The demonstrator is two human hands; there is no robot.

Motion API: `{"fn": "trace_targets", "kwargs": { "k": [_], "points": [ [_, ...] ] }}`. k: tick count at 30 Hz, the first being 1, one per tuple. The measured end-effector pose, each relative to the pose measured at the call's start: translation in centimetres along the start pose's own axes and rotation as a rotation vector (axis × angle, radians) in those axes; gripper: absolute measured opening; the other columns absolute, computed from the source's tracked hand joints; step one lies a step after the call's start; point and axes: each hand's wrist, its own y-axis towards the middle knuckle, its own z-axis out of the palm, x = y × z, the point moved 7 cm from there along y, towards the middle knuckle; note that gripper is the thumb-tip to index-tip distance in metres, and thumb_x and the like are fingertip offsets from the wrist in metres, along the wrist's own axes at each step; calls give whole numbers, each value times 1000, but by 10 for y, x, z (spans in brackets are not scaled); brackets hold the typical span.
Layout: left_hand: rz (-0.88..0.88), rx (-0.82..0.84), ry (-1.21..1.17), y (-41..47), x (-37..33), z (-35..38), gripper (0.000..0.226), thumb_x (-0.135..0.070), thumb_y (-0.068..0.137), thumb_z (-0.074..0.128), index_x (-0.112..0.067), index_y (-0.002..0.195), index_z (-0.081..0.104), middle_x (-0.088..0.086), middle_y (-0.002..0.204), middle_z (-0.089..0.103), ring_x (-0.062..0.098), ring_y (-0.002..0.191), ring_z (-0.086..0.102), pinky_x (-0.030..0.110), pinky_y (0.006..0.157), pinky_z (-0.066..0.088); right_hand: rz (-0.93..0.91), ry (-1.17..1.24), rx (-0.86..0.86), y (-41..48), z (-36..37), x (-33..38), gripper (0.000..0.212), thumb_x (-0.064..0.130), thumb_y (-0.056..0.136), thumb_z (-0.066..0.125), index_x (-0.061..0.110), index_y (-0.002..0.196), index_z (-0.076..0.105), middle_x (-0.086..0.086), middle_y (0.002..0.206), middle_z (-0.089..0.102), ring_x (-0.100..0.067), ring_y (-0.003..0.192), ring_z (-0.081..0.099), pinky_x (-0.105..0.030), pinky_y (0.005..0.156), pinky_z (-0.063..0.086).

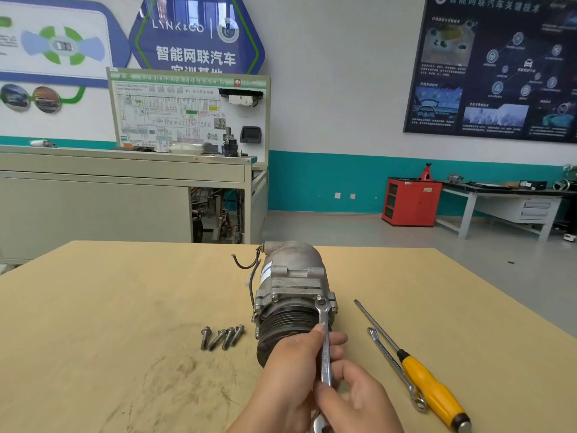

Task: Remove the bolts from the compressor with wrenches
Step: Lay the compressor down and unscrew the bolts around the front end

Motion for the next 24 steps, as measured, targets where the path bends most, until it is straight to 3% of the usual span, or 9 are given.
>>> {"fn": "trace_targets", "kwargs": {
  "k": [2,5,12,14,16,18,19,21,24],
  "points": [
    [-16,-18,-10,0,1,-1,50,-19,98,47,-3,59,73,3,47,58,13,36,50,20,42,42,-17,-57,-35,-1,-1,0,3,3,79,60,1,76,59,-12,63,68,-22,68,66,-25,69,48],
    [-42,-40,-10,0,3,0,53,-21,98,48,-6,53,73,2,45,58,13,35,51,22,45,42,-43,-114,-67,-2,-2,1,5,7,80,59,10,75,60,-9,69,70,-15,69,67,-16,64,45],
    [-161,-29,-206,3,16,6,40,-19,98,48,1,68,64,5,48,53,15,37,45,24,46,40,-105,-212,-108,-2,-6,3,17,11,83,56,26,76,54,-3,76,72,-9,66,63,-5,58,39],
    [-184,-30,-278,5,19,7,38,-17,98,48,1,68,61,6,46,51,18,48,48,28,53,43,-95,-101,-70,-4,-6,-2,16,5,84,58,17,73,58,3,81,72,-9,74,66,-8,67,44],
    [-198,-19,-343,5,20,9,36,-16,98,48,2,68,58,7,43,49,22,57,49,25,48,49,-130,10,7,-12,5,6,21,-8,87,53,-10,66,57,-19,72,66,-35,81,61,-18,70,48],
    [-183,-12,-380,6,20,9,35,-15,98,47,3,69,57,7,42,48,22,52,52,22,43,51,-128,59,-272,-16,-20,20,36,-22,89,33,-19,56,46,-26,62,47,-47,72,33,-8,51,38],
    [-173,-6,-381,5,20,9,34,-15,98,47,4,70,57,7,42,49,21,45,54,25,48,52,-109,138,-271,-15,-24,20,39,-22,90,29,-18,56,46,-23,59,46,-46,72,32,-9,49,37],
    [-150,1,-371,5,20,10,33,-14,98,47,5,73,56,7,42,49,18,35,54,28,60,49,-81,297,34,-15,-6,7,40,-13,93,39,-12,54,50,-19,53,54,-36,74,54,-18,57,42],
    [-109,-3,-344,7,20,11,31,-14,98,47,6,77,57,7,42,49,17,35,55,28,54,53,84,398,137,-7,-7,-17,43,0,94,45,-7,52,51,-11,49,51,-20,47,49,-18,43,37]
  ]
}}
